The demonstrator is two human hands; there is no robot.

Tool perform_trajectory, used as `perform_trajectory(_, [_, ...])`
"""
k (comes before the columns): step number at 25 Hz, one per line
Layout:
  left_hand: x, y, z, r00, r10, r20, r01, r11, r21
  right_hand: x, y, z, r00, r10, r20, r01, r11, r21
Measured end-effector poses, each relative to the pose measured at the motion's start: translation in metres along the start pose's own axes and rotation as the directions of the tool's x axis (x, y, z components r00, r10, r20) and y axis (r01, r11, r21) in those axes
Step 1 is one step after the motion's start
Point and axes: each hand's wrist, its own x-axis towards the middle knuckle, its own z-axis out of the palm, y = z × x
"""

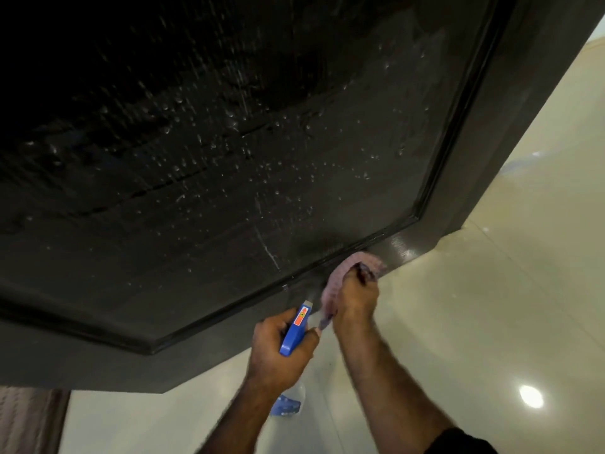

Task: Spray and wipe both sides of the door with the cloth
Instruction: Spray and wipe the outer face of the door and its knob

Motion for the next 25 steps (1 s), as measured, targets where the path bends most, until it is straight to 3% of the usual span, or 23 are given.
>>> perform_trajectory(1, [-0.004,-0.005,-0.007,1.000,-0.016,-0.016,0.016,1.000,0.006,-0.027,0.005,-0.001,0.993,-0.066,0.097,0.077,0.991,-0.111])
perform_trajectory(2, [-0.007,-0.007,-0.015,0.999,-0.031,-0.036,0.030,0.999,-0.021,-0.043,-0.003,0.006,0.947,-0.114,0.301,0.093,0.992,0.083])
perform_trajectory(3, [-0.009,-0.008,-0.023,0.997,-0.041,-0.058,0.038,0.998,-0.053,-0.041,-0.013,0.000,0.896,-0.210,0.391,0.099,0.953,0.286])
perform_trajectory(4, [-0.010,-0.007,-0.030,0.997,-0.043,-0.066,0.038,0.996,-0.086,-0.037,-0.022,0.001,0.914,-0.276,0.296,0.161,0.919,0.360])
perform_trajectory(5, [-0.010,-0.007,-0.035,0.997,-0.038,-0.066,0.032,0.995,-0.094,-0.031,-0.028,0.002,0.893,-0.400,0.208,0.263,0.837,0.479])
perform_trajectory(6, [-0.012,-0.007,-0.037,0.997,-0.040,-0.060,0.033,0.993,-0.113,-0.022,-0.023,0.003,0.855,-0.497,0.146,0.377,0.790,0.483])
perform_trajectory(7, [-0.012,-0.007,-0.039,0.998,-0.031,-0.057,0.024,0.991,-0.129,-0.021,-0.016,0.001,0.838,-0.537,0.097,0.426,0.754,0.500])
perform_trajectory(8, [-0.013,-0.006,-0.038,0.998,-0.021,-0.058,0.013,0.990,-0.142,-0.014,0.004,0.012,0.867,-0.491,0.087,0.388,0.774,0.500])
perform_trajectory(9, [-0.014,-0.006,-0.038,0.998,-0.022,-0.055,0.014,0.991,-0.130,-0.012,0.023,0.024,0.892,-0.419,0.169,0.312,0.842,0.440])
perform_trajectory(10, [-0.016,-0.006,-0.037,0.999,-0.033,-0.043,0.027,0.992,-0.121,-0.012,0.040,0.035,0.909,-0.245,0.337,0.126,0.933,0.336])
perform_trajectory(11, [-0.019,-0.005,-0.038,0.999,-0.042,-0.030,0.038,0.993,-0.115,-0.014,0.047,0.045,0.892,-0.072,0.445,0.053,0.997,0.055])
perform_trajectory(12, [-0.020,-0.004,-0.042,0.999,-0.047,-0.019,0.045,0.993,-0.112,-0.010,0.050,0.058,0.902,-0.091,0.421,0.190,0.962,-0.197])
perform_trajectory(13, [-0.021,-0.005,-0.046,0.998,-0.055,-0.015,0.053,0.993,-0.102,-0.011,0.053,0.061,0.810,-0.110,0.576,0.434,0.772,-0.464])
perform_trajectory(14, [-0.020,-0.006,-0.051,0.998,-0.066,-0.011,0.065,0.993,-0.094,-0.017,0.043,0.060,0.721,-0.222,0.656,0.621,0.627,-0.470])
perform_trajectory(15, [-0.018,-0.010,-0.057,0.998,-0.057,0.001,0.057,0.996,-0.075,-0.028,0.031,0.054,0.732,-0.205,0.650,0.521,0.783,-0.340])
perform_trajectory(16, [-0.017,-0.015,-0.061,0.999,-0.032,0.012,0.033,0.999,-0.038,-0.039,0.004,0.051,0.843,-0.153,0.516,0.220,0.973,-0.072])
perform_trajectory(17, [-0.016,-0.023,-0.065,1.000,-0.013,0.024,0.013,1.000,0.022,-0.054,-0.004,0.039,0.842,-0.272,0.466,0.165,0.952,0.258])
perform_trajectory(18, [-0.015,-0.030,-0.068,0.999,-0.017,0.032,0.013,0.995,0.101,-0.056,0.006,0.034,0.886,-0.404,0.229,0.209,0.787,0.581])
perform_trajectory(19, [-0.014,-0.038,-0.072,0.999,-0.040,0.028,0.035,0.983,0.180,-0.042,0.019,0.041,0.902,-0.424,0.084,0.272,0.707,0.653])
perform_trajectory(20, [-0.014,-0.044,-0.077,0.997,-0.069,0.023,0.062,0.972,0.228,-0.042,0.025,0.045,0.903,-0.424,0.073,0.264,0.681,0.683])
perform_trajectory(21, [-0.015,-0.049,-0.081,0.995,-0.093,0.016,0.087,0.969,0.231,-0.046,0.034,0.046,0.915,-0.399,0.063,0.274,0.725,0.632])
perform_trajectory(23, [-0.020,-0.053,-0.089,0.992,-0.123,0.026,0.117,0.980,0.159,-0.047,0.048,0.054,0.945,-0.267,0.189,0.107,0.800,0.590])
perform_trajectory(25, [-0.027,-0.051,-0.094,0.991,-0.128,0.037,0.124,0.989,0.082,-0.046,0.062,0.062,0.894,-0.076,0.442,-0.189,0.830,0.525])
